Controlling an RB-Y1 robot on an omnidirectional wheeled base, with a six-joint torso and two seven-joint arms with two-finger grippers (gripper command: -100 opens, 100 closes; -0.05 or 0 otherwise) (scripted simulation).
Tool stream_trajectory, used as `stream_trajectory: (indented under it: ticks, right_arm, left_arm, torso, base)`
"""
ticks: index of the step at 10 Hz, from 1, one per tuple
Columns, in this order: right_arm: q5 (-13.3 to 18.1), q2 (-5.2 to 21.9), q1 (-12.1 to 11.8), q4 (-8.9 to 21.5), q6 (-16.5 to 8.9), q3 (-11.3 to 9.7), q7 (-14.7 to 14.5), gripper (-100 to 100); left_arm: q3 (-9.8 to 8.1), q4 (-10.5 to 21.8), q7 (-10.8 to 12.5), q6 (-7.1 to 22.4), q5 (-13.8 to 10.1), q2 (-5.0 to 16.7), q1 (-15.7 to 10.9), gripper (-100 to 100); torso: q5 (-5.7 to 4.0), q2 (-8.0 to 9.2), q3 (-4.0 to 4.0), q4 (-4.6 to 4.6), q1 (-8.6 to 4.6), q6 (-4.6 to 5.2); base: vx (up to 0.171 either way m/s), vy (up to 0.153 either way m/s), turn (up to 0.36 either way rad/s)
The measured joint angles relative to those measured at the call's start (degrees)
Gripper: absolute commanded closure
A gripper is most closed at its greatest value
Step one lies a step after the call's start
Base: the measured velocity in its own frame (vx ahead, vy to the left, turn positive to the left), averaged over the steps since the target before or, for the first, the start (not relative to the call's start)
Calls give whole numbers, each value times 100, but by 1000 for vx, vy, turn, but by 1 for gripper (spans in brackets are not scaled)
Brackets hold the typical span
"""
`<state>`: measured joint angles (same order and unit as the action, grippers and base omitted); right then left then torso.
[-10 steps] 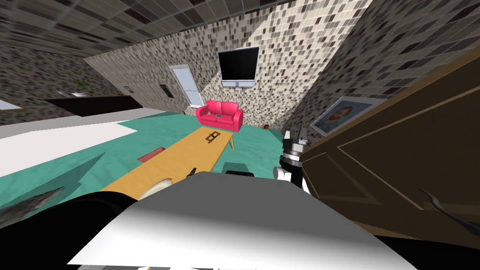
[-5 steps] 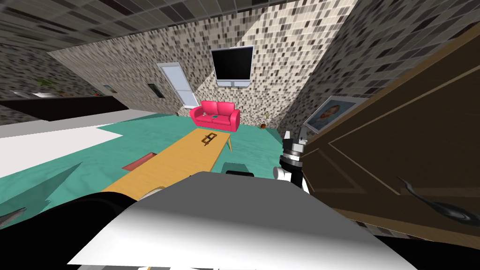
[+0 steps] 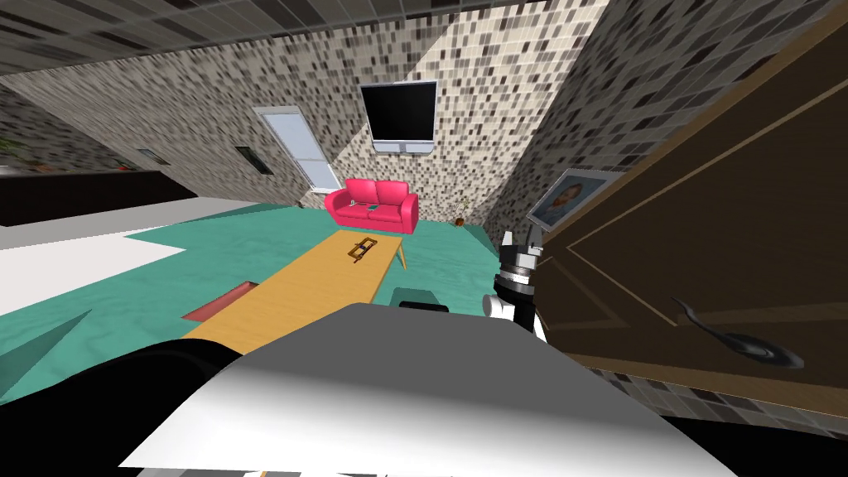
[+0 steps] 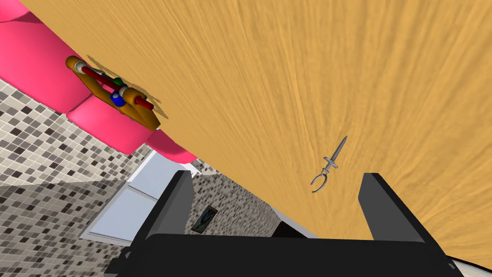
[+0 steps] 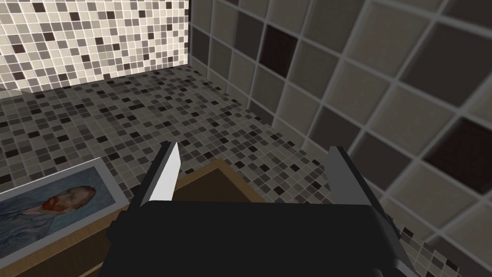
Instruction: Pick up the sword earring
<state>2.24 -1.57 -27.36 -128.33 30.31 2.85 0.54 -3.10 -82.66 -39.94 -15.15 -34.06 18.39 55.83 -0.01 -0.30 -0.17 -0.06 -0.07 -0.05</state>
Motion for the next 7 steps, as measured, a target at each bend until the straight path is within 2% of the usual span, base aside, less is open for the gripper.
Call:
stream_trajectory:
  ticks: [1,3,7]
  right_arm:
    - [0,0,0,0,0,0,0,0]
    - [0,0,0,0,0,0,0,0]
    - [0,0,-1,0,0,0,0,0]
  left_arm:
    - [26,57,-163,1,-105,13,145,-100]
    - [75,324,-312,-45,-244,92,151,-100]
    - [116,800,-962,37,-625,107,251,-100]
  torso:
    - [-2,-4,-2,-1,-2,-1]
    - [-1,0,0,0,-2,0]
    - [-1,-6,-3,-1,-2,-1]
  base:
    - [47,-1,-55]
    - [48,-4,-124]
    - [59,-1,-143]
